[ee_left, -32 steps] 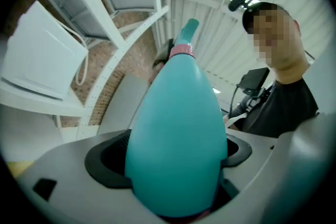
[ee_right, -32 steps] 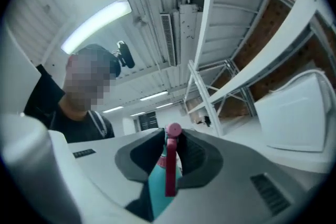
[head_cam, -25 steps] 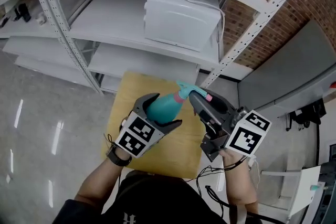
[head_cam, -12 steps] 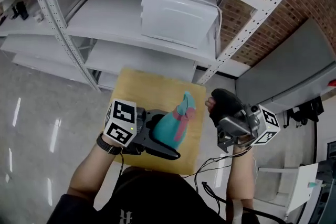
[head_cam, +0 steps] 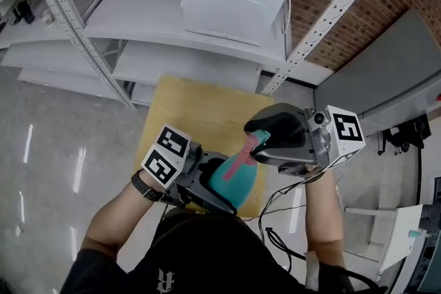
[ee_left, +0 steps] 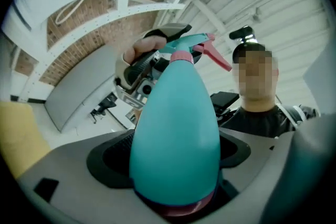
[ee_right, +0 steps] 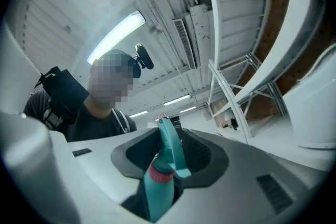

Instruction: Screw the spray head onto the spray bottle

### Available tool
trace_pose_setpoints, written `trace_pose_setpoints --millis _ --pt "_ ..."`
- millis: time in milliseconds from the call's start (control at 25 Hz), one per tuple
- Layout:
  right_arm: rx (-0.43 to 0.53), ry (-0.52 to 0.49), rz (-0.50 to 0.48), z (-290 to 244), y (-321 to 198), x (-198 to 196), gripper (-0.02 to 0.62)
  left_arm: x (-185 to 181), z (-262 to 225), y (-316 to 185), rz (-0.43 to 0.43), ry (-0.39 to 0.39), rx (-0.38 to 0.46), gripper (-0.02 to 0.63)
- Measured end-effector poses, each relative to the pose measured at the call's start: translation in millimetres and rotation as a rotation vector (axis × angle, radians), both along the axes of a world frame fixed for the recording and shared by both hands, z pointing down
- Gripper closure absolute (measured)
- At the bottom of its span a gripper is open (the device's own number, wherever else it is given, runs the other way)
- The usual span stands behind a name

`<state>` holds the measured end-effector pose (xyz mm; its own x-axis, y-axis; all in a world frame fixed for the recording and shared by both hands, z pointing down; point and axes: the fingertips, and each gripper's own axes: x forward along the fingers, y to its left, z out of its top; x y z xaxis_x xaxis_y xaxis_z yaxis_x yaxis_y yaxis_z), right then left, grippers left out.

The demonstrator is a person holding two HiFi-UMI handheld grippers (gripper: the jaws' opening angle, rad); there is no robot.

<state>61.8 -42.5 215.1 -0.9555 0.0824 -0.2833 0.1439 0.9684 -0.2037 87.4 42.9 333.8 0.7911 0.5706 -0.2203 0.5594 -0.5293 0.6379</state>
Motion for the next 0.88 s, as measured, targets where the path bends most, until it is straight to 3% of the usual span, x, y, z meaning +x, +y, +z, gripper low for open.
trace_pose_setpoints --millis 160,560,760,880 --pt "-0.027 0.085 0.100 15 -6 0 0.454 -2 20 -14 -0.105 -0.117 0.118 0.172" --pt "-0.062 0.102 0.181 31 -13 9 0.454 2 33 -21 -0.131 -0.176 0.172 0.186" --pt "-0.041 0.085 0.190 31 -10 8 0.454 2 34 -19 -0.146 -0.132 0.170 0.184" --pt "-0.063 -0.092 0.327 5 -21 37 0.454 2 20 -23 -0.242 -0.037 0.175 0.184"
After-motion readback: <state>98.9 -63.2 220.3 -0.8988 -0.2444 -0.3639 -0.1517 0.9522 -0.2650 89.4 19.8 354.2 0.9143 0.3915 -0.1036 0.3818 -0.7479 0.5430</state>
